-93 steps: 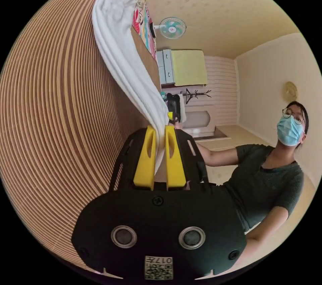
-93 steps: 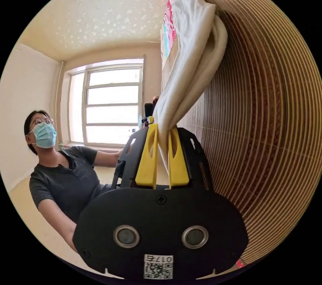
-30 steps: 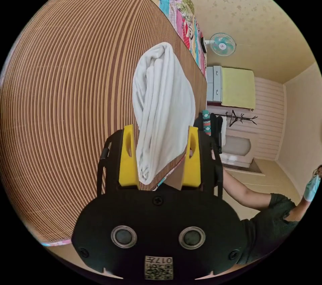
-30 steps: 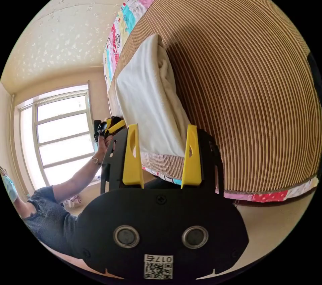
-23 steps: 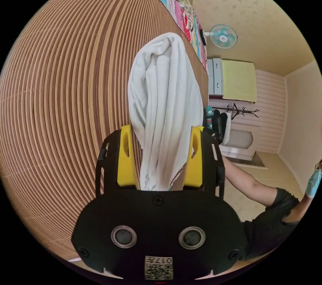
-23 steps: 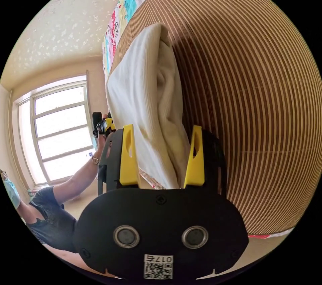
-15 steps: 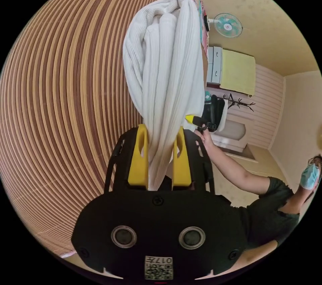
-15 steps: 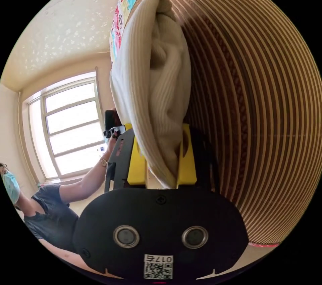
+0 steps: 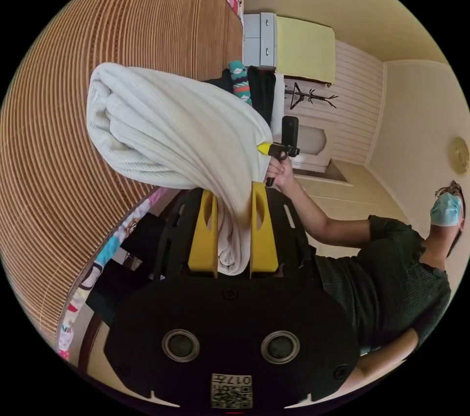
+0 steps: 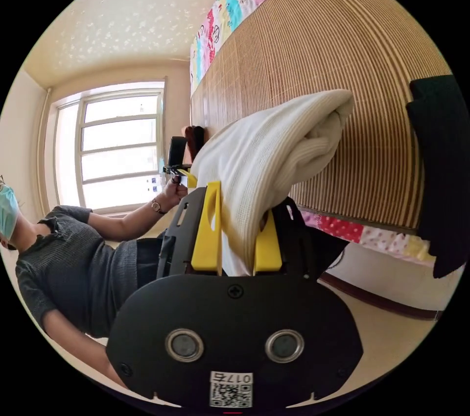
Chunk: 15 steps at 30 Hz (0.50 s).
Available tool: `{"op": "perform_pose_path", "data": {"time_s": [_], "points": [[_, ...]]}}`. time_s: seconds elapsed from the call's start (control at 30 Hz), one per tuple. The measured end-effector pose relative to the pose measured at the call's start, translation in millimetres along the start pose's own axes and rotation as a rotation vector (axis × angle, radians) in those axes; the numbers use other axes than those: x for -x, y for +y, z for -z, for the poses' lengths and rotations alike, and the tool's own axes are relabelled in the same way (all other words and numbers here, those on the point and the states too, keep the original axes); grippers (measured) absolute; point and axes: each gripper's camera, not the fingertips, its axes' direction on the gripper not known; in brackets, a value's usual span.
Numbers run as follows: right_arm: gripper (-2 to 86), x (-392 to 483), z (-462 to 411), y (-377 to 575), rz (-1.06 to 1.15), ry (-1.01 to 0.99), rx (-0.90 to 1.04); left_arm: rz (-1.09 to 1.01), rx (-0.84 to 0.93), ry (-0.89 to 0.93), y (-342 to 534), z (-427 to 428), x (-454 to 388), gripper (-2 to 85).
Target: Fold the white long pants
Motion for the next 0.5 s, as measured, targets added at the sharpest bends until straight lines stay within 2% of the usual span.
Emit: {"op": "perform_pose_path", "data": {"time_s": [0.2,0.23,0.3,0.33,0.4,0.43,0.5], "points": [[8.6,-11,147,-12,0.11,0.233,-0.039,-0.108,-0.087,0.006,-113,-101,-39,10.3],[9.0,-17,157,-16,0.096,0.254,-0.038,-0.064,-0.093,-0.026,-135,-122,-33,10.5],[10.7,-60,179,-39,-0.115,0.406,0.0,0.087,-0.065,-0.116,-163,-156,-11,11.2],[11.2,-69,180,-44,-0.187,0.479,0.011,0.187,-0.009,-0.172,-173,-177,6,11.6],[10.7,-71,179,-54,-0.354,0.817,-0.013,0.291,0.103,-0.231,-175,-204,28,11.3],[10.0,-65,177,-56,-0.352,0.868,-0.038,0.304,0.184,-0.24,-170,-217,37,10.0],[6.0,-36,160,-51,-0.283,0.98,-0.213,0.287,0.275,-0.294,-156,-224,42,8.1]]}}
